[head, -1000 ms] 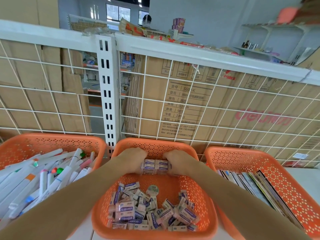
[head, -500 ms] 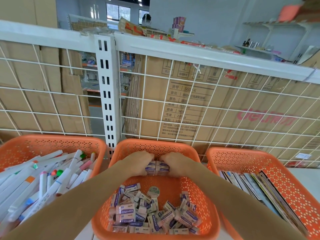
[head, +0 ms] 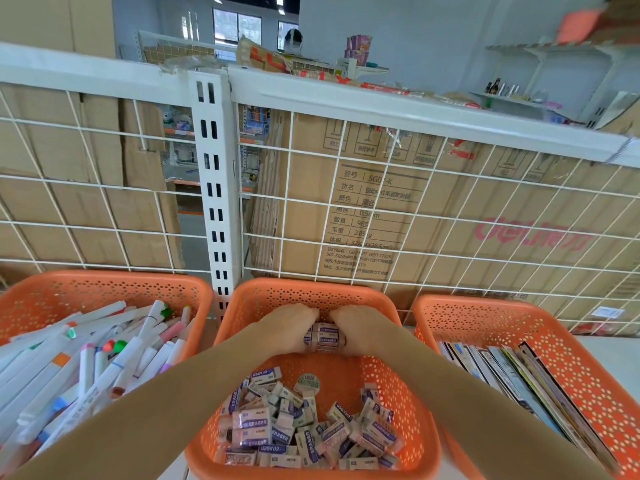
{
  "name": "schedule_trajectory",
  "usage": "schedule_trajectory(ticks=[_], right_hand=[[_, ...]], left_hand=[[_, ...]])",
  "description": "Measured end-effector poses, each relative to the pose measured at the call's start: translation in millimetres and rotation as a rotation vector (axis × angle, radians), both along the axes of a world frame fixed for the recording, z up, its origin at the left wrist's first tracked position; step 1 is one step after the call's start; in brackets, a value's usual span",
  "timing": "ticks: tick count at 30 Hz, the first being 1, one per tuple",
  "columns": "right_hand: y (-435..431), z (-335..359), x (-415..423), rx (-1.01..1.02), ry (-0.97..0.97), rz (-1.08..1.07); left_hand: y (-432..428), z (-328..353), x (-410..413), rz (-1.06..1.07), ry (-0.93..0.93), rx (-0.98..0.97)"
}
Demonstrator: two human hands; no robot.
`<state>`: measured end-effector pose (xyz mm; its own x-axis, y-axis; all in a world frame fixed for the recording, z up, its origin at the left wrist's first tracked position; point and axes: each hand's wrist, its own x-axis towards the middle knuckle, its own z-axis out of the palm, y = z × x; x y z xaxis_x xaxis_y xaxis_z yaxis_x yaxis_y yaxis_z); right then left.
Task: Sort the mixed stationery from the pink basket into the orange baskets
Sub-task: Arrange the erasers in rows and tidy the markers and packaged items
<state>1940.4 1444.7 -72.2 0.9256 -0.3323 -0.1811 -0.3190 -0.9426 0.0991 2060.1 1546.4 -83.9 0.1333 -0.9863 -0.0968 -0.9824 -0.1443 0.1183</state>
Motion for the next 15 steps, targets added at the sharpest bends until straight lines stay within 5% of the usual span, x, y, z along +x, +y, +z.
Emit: schedule_trajectory(ticks=[15], right_hand=[[3.1,-3.5,-1.0,0.029,-0.028,-0.046]], left_hand=[[-4.8,-1.8,-3.8,-0.026,0.042,-0.005]])
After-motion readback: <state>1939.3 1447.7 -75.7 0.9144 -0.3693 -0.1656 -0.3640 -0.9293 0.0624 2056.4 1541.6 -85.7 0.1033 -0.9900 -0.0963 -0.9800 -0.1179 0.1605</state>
